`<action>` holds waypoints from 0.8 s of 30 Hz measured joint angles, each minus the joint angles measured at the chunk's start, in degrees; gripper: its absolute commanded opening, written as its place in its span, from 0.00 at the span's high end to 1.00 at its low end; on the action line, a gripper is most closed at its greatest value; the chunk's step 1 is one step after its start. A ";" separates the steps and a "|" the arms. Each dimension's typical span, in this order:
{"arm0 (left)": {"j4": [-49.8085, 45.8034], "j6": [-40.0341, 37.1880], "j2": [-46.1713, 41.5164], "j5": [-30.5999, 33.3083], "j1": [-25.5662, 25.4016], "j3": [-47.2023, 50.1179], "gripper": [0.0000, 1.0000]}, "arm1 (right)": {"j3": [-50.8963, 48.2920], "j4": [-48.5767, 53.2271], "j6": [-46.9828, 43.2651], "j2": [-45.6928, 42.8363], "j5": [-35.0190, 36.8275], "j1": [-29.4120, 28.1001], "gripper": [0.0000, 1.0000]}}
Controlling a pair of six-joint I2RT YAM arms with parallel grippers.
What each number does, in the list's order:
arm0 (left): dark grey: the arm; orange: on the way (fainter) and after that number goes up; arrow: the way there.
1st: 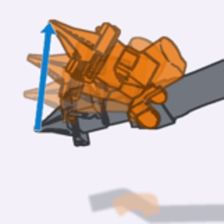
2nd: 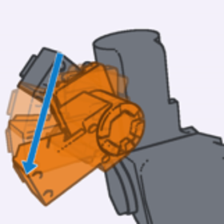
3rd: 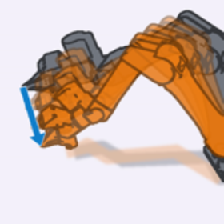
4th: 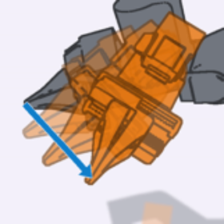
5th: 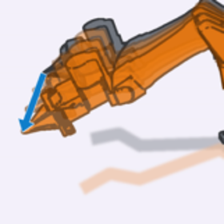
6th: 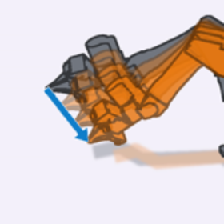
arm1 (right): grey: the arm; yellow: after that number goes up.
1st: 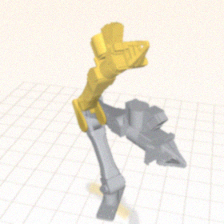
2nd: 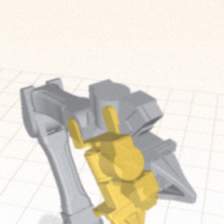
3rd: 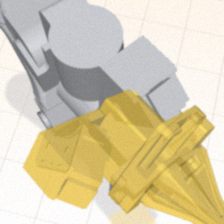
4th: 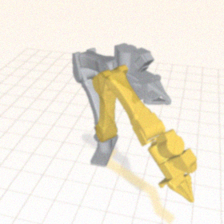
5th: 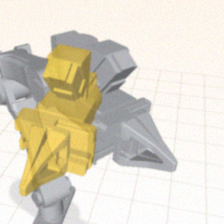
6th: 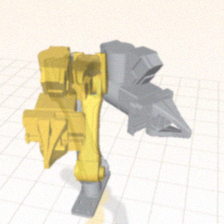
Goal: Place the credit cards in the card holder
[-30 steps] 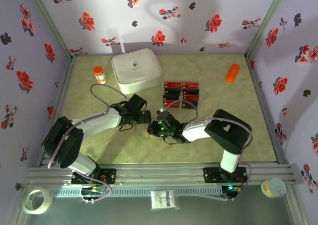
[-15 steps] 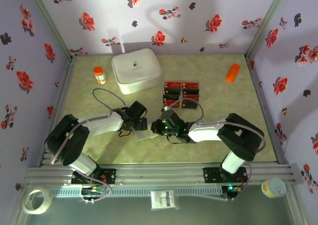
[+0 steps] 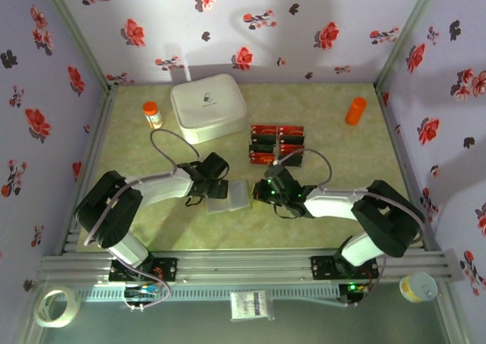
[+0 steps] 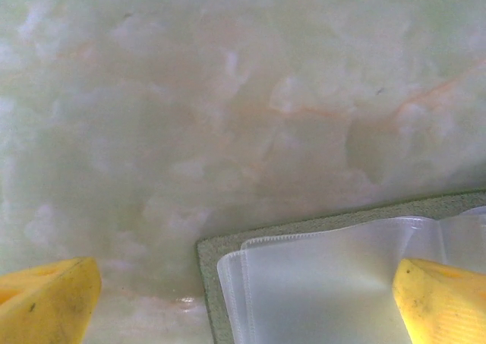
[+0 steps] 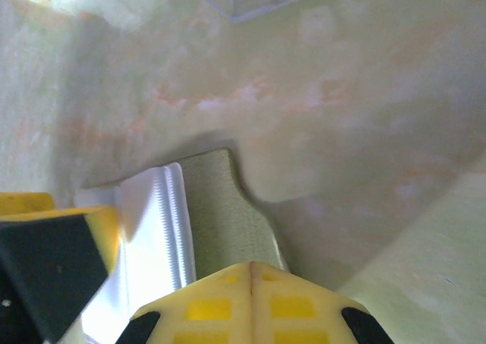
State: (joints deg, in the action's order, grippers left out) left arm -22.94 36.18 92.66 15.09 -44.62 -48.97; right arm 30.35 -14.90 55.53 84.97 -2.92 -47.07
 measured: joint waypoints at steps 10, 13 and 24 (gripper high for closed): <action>0.37 -2.45 3.28 0.87 -2.19 -3.56 0.00 | -4.81 0.72 0.15 -3.39 1.11 0.07 1.00; 0.61 -2.51 3.39 0.98 -2.99 -3.69 0.00 | -5.03 1.79 0.15 -5.77 1.40 0.11 1.00; 0.90 -2.01 3.39 1.01 -3.89 -3.69 0.00 | 1.86 7.69 -2.47 -8.55 0.44 -1.14 1.00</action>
State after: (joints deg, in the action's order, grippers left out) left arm -22.04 34.17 96.05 16.10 -48.51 -52.66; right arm 32.21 -7.20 53.06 76.42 -2.48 -48.21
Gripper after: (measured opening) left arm 0.997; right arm 0.062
